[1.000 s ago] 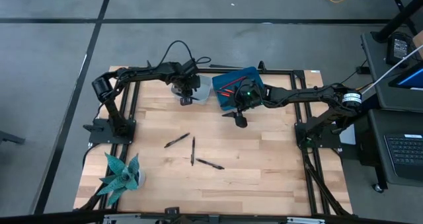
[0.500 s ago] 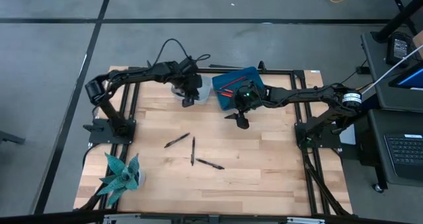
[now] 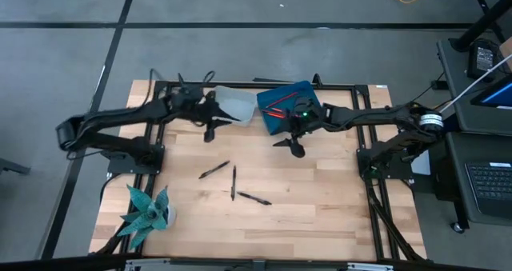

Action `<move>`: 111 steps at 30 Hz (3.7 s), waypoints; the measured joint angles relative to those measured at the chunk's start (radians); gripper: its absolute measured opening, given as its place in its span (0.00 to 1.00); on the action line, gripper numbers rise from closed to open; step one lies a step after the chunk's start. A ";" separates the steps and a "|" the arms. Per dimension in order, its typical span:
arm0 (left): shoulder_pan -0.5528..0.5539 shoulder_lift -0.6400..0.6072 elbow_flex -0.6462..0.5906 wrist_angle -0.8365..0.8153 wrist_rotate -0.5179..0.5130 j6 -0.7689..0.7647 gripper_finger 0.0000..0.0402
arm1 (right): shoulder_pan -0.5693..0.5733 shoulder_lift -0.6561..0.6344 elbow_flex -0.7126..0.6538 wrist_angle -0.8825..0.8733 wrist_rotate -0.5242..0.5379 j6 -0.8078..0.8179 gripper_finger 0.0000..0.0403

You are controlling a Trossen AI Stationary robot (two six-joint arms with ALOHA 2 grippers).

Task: Sort pens & pencils
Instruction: Put the black pen into the gray bin

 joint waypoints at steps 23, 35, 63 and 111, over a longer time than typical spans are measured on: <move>-0.360 -0.299 -0.335 0.353 -0.126 -0.152 0.22 | 0.139 -0.434 -0.441 0.518 0.055 0.180 0.53; -0.443 -0.299 -0.335 0.279 -0.133 -0.188 0.22 | 0.204 -0.427 -0.441 0.490 0.055 0.177 0.53; -0.679 0.038 0.030 -0.436 -0.547 -0.640 0.22 | 0.206 -0.427 -0.440 0.487 0.056 0.152 0.53; -0.677 0.533 0.121 -0.535 -0.402 -0.938 0.22 | 0.206 -0.427 -0.440 0.459 0.056 0.145 0.53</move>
